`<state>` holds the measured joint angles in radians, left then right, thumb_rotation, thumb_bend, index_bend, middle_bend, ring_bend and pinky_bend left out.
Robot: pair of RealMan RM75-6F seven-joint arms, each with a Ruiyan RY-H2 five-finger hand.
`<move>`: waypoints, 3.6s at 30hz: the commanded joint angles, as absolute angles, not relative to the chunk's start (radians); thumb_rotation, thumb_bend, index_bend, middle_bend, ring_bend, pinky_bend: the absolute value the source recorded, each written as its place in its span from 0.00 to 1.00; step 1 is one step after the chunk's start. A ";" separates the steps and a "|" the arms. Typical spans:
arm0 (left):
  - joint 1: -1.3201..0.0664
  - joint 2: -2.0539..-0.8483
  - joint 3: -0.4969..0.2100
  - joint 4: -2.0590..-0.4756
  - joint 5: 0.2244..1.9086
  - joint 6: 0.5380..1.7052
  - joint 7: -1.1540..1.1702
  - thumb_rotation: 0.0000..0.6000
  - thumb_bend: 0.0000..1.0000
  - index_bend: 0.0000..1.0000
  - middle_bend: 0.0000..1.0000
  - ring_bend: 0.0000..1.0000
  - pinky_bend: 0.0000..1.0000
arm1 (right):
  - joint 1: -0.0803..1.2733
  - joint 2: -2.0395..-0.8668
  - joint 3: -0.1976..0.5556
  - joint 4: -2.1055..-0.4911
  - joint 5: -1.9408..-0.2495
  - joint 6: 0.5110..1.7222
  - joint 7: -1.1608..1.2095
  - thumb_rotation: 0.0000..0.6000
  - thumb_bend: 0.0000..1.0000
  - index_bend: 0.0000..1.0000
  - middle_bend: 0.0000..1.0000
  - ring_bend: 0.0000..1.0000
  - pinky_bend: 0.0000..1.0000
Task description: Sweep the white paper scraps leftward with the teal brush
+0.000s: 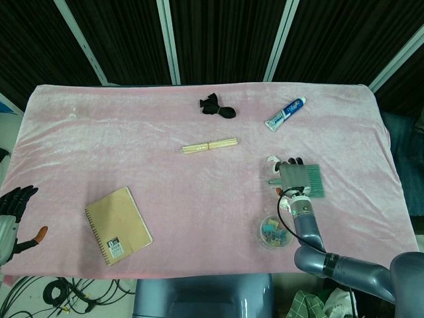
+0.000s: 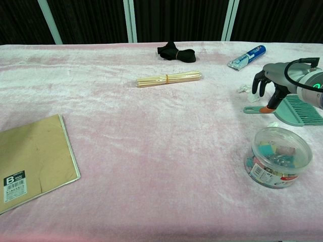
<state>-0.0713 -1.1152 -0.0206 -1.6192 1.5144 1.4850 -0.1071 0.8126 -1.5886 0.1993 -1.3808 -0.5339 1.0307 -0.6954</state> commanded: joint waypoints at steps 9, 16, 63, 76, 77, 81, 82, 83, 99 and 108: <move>-0.070 -1.115 -0.020 -1.619 1.516 1.488 -0.109 1.00 0.30 0.11 0.09 0.00 0.07 | 0.810 -1.598 0.198 -1.365 -0.547 1.027 -0.690 1.00 0.16 0.39 0.37 0.17 0.14; -0.072 -1.114 -0.021 -1.620 1.512 1.482 -0.106 1.00 0.30 0.11 0.09 0.00 0.07 | 0.813 -1.611 0.200 -1.348 -0.551 1.018 -0.689 1.00 0.16 0.40 0.37 0.17 0.14; -0.072 -1.111 -0.022 -1.629 1.500 1.473 -0.101 1.00 0.30 0.12 0.09 0.00 0.08 | 0.813 -1.683 0.192 -1.210 -0.551 0.955 -0.701 1.00 0.28 0.51 0.47 0.21 0.14; -0.073 -1.109 -0.023 -1.630 1.497 1.469 -0.102 1.00 0.30 0.12 0.09 0.00 0.08 | 0.815 -1.687 0.201 -1.200 -0.556 0.945 -0.699 1.00 0.29 0.55 0.50 0.24 0.14; -0.073 -1.109 -0.023 -1.631 1.497 1.469 -0.102 1.00 0.30 0.12 0.09 0.00 0.08 | 0.815 -1.684 0.203 -1.206 -0.559 0.946 -0.697 1.00 0.29 0.55 0.51 0.25 0.14; -0.073 -1.109 -0.022 -1.631 1.498 1.468 -0.103 1.00 0.30 0.12 0.09 0.00 0.08 | 0.815 -1.664 0.215 -1.238 -0.574 0.958 -0.690 1.00 0.29 0.56 0.55 0.28 0.14; -0.073 -1.109 -0.022 -1.631 1.498 1.468 -0.104 1.00 0.30 0.12 0.09 0.00 0.08 | 0.816 -1.655 0.217 -1.251 -0.581 0.968 -0.692 1.00 0.29 0.56 0.56 0.28 0.14; -0.073 -1.108 -0.022 -1.632 1.498 1.468 -0.106 1.00 0.30 0.12 0.09 0.00 0.08 | 0.818 -1.638 0.220 -1.279 -0.595 0.995 -0.704 1.00 0.29 0.56 0.56 0.28 0.14; -0.071 -1.103 -0.019 -1.631 1.504 1.470 -0.124 1.00 0.30 0.12 0.09 0.00 0.09 | 0.801 -1.526 0.291 -1.574 -0.402 1.090 -0.743 1.00 0.29 0.60 0.59 0.32 0.14; -0.071 -1.102 -0.019 -1.631 1.504 1.469 -0.126 1.00 0.30 0.12 0.09 0.00 0.09 | 0.787 -1.524 0.299 -1.594 -0.392 1.096 -0.677 1.00 0.29 0.60 0.60 0.33 0.14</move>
